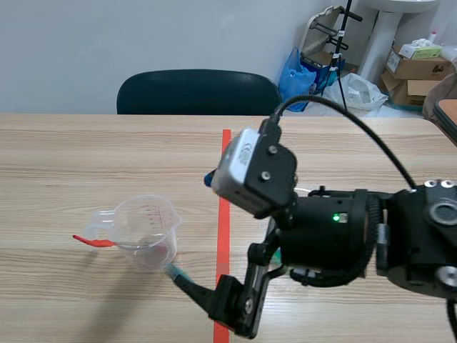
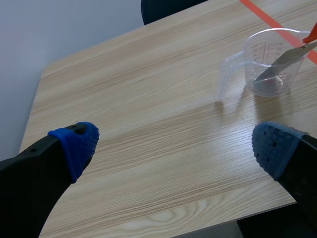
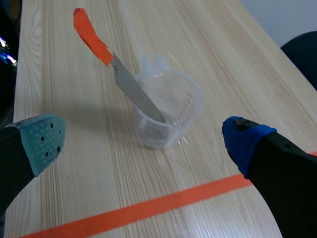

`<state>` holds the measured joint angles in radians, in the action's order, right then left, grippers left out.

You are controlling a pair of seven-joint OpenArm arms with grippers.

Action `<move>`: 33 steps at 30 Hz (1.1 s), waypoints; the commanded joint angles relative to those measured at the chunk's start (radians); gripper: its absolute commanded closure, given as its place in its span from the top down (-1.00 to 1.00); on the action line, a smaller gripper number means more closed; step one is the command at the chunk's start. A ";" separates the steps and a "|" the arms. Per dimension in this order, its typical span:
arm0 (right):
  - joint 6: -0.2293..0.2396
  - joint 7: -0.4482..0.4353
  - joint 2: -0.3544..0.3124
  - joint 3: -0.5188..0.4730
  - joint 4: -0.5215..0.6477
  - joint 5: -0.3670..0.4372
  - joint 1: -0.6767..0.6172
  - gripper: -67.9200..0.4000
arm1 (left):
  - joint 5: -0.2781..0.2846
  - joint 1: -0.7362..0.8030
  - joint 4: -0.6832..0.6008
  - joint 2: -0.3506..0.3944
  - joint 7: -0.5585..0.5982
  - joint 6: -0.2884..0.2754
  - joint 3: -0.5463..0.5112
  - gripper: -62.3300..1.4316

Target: Do the redox reaction experiment

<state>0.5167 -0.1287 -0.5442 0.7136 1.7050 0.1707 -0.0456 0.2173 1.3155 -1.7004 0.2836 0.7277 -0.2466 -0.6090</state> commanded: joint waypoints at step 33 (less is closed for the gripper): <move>-0.087 -0.116 0.278 0.225 -0.271 -0.142 0.281 0.61 | 0.014 0.001 -0.017 0.000 0.017 -0.003 0.002 1.00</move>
<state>0.4335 -0.2317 -0.2634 0.9428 1.4220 0.0223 0.2184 0.2173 1.3155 -1.7008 0.2836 0.7277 -0.2466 -0.6090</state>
